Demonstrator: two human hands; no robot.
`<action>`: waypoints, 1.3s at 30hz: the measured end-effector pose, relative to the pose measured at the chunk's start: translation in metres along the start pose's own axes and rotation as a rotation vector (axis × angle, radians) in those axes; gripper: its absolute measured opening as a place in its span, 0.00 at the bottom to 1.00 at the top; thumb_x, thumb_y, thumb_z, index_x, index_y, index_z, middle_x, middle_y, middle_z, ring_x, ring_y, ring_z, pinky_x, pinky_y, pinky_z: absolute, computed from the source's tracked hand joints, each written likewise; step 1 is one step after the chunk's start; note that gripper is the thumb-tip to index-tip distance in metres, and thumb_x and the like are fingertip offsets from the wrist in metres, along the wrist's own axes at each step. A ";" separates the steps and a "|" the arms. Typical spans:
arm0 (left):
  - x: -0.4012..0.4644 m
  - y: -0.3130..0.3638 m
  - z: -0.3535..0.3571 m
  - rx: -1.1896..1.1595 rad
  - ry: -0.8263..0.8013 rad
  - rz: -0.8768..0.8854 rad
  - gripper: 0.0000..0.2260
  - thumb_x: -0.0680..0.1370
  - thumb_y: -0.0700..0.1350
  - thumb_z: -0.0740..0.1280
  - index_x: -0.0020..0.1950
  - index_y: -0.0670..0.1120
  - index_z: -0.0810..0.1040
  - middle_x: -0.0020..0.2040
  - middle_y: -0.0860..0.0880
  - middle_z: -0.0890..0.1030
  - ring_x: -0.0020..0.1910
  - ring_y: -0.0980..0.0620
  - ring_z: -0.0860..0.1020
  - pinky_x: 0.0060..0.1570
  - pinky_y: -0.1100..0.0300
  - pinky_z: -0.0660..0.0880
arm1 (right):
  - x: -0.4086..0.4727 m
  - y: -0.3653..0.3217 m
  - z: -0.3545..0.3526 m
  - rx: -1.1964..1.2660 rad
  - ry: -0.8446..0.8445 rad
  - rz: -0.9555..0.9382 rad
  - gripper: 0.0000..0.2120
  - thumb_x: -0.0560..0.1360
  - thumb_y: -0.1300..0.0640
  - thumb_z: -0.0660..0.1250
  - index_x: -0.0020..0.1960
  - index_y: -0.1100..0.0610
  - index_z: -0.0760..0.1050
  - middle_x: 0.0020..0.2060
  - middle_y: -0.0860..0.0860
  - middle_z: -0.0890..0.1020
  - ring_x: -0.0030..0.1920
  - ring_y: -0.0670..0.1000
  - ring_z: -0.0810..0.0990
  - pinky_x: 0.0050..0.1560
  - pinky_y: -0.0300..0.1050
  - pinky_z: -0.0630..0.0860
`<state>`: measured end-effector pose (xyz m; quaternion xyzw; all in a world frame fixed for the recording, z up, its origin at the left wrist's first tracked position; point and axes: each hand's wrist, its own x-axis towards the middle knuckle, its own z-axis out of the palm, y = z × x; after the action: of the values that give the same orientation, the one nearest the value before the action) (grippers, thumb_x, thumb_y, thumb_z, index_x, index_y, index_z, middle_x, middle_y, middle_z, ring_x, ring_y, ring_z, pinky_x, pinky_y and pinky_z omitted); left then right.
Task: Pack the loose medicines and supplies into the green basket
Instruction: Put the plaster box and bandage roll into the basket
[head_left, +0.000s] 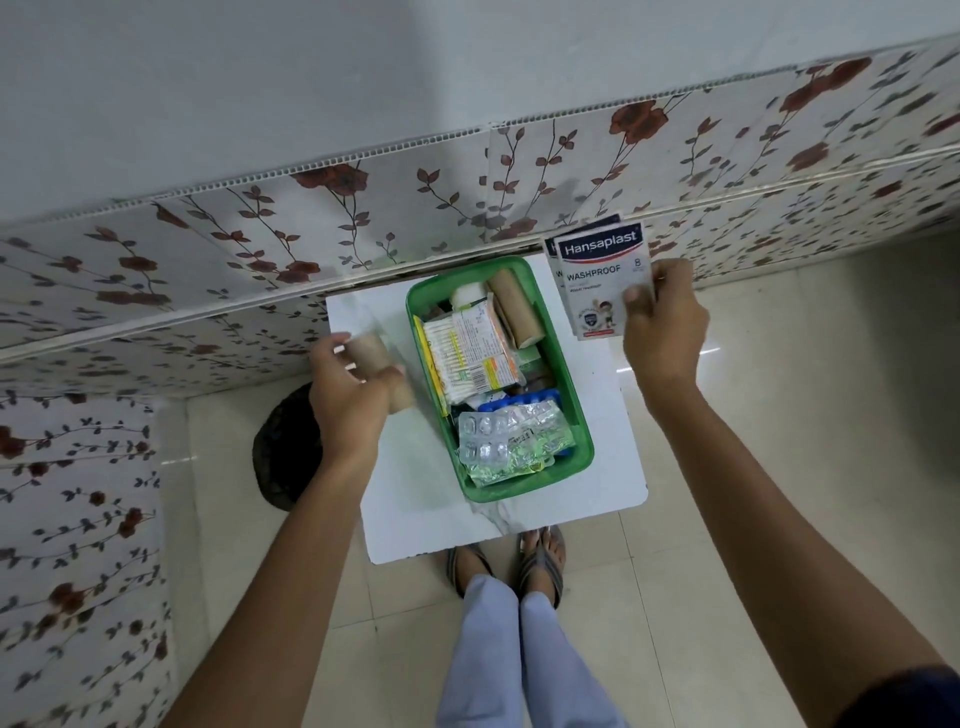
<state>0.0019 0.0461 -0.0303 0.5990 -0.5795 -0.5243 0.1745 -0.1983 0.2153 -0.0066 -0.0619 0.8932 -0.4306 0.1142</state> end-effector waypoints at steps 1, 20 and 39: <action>-0.005 0.006 -0.001 -0.048 -0.007 0.028 0.24 0.65 0.39 0.73 0.57 0.54 0.69 0.49 0.54 0.74 0.44 0.59 0.74 0.38 0.63 0.73 | -0.009 -0.006 -0.007 0.048 -0.017 -0.028 0.06 0.77 0.65 0.58 0.50 0.56 0.65 0.49 0.51 0.77 0.45 0.49 0.76 0.26 0.21 0.71; -0.050 0.012 -0.004 -0.176 -0.040 0.102 0.26 0.66 0.40 0.73 0.62 0.51 0.71 0.51 0.60 0.75 0.48 0.59 0.75 0.37 0.68 0.74 | -0.083 0.017 0.025 -0.750 -0.494 -0.792 0.13 0.67 0.60 0.70 0.51 0.54 0.77 0.45 0.52 0.83 0.48 0.57 0.77 0.44 0.49 0.68; -0.081 0.010 0.023 -0.059 -0.346 0.036 0.16 0.68 0.45 0.73 0.53 0.53 0.74 0.51 0.49 0.80 0.49 0.49 0.80 0.52 0.49 0.79 | -0.097 -0.012 -0.006 -0.176 -0.789 -0.161 0.23 0.68 0.50 0.72 0.61 0.53 0.73 0.41 0.46 0.80 0.36 0.43 0.78 0.35 0.29 0.73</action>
<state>-0.0045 0.1239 0.0036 0.4839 -0.5958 -0.6332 0.0991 -0.1058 0.2329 0.0207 -0.3017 0.8065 -0.3034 0.4081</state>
